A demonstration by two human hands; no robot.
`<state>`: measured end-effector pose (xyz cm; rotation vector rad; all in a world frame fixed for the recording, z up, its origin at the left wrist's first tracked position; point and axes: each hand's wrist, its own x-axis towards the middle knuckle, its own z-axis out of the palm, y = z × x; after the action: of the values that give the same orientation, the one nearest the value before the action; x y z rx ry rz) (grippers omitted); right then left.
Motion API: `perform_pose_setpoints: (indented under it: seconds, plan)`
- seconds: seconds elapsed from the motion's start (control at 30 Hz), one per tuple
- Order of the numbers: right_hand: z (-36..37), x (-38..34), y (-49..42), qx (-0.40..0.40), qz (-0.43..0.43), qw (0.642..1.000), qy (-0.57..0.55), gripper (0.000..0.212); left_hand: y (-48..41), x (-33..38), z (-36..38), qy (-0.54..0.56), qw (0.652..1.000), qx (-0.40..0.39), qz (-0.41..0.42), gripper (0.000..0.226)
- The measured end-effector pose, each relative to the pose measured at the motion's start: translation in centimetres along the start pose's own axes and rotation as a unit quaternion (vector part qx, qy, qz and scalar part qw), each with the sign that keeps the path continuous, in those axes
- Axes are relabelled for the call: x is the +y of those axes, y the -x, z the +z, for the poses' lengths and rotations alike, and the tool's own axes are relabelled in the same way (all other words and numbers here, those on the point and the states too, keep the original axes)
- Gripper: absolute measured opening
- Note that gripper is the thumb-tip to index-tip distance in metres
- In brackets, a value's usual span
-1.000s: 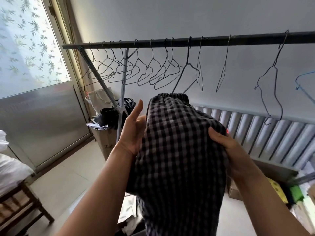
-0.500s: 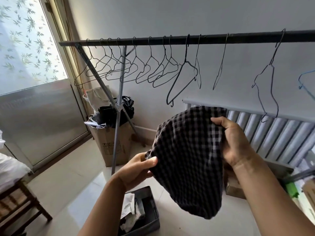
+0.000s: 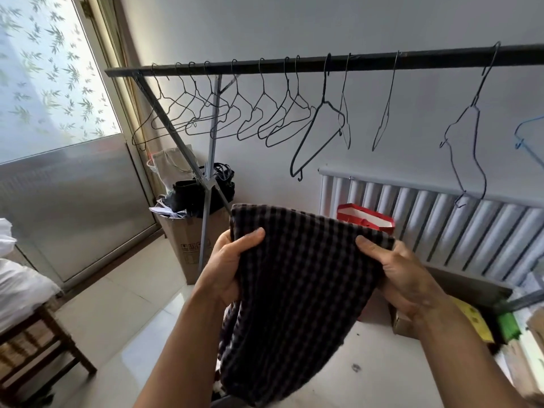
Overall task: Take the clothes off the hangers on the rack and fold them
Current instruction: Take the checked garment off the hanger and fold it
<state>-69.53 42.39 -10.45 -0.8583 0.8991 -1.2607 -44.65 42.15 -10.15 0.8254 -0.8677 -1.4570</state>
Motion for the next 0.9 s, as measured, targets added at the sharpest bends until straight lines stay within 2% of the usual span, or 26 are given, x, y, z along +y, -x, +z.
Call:
perform_pose_setpoints:
  seconds: [0.13, 0.3, 0.37, 0.47, 0.53, 0.67, 0.8, 0.9]
  plan:
    - [0.7, -0.5, 0.5, -0.039, -0.015, 0.996, 0.077, 0.032, -0.2, 0.5, 0.1, -0.001, 0.997, 0.052, 0.049, 0.017]
    - [1.4, -0.8, -0.5, 0.067, -0.055, 0.99, 0.111, 0.01, -0.2, 0.6, 0.0, 0.012, 0.991, 0.089, 0.1, 0.017]
    - [1.5, -0.9, -0.6, 0.095, -0.084, 0.986, 0.111, 0.017, 0.0, 0.5, 0.0, 0.011, 0.988, 0.099, 0.118, 0.017]
    - [2.0, -1.0, 0.1, 0.097, -0.125, 0.984, 0.085, 0.023, -0.2, 0.8, -0.1, -0.015, 0.978, 0.126, 0.166, 0.032]
    - [2.2, -1.1, 0.5, 0.103, -0.153, 0.979, 0.083, 0.022, -0.1, 1.2, -0.1, -0.008, 0.976, 0.114, 0.185, 0.032]
    - [2.3, -1.9, 0.9, 0.086, -0.184, 0.978, 0.05, 0.034, 0.1, 1.9, -0.1, 0.031, 0.981, 0.057, 0.182, 0.019]
    - [2.3, -2.5, 0.9, 0.041, -0.195, 0.98, 0.013, 0.015, 0.2, 2.2, 0.3, 0.018, 0.984, 0.046, 0.172, 0.023]
    - [2.0, -2.5, 0.8, 0.013, -0.185, 0.982, -0.018, 0.029, 0.6, 2.2, 0.3, -0.048, 0.986, 0.005, 0.16, 0.031]
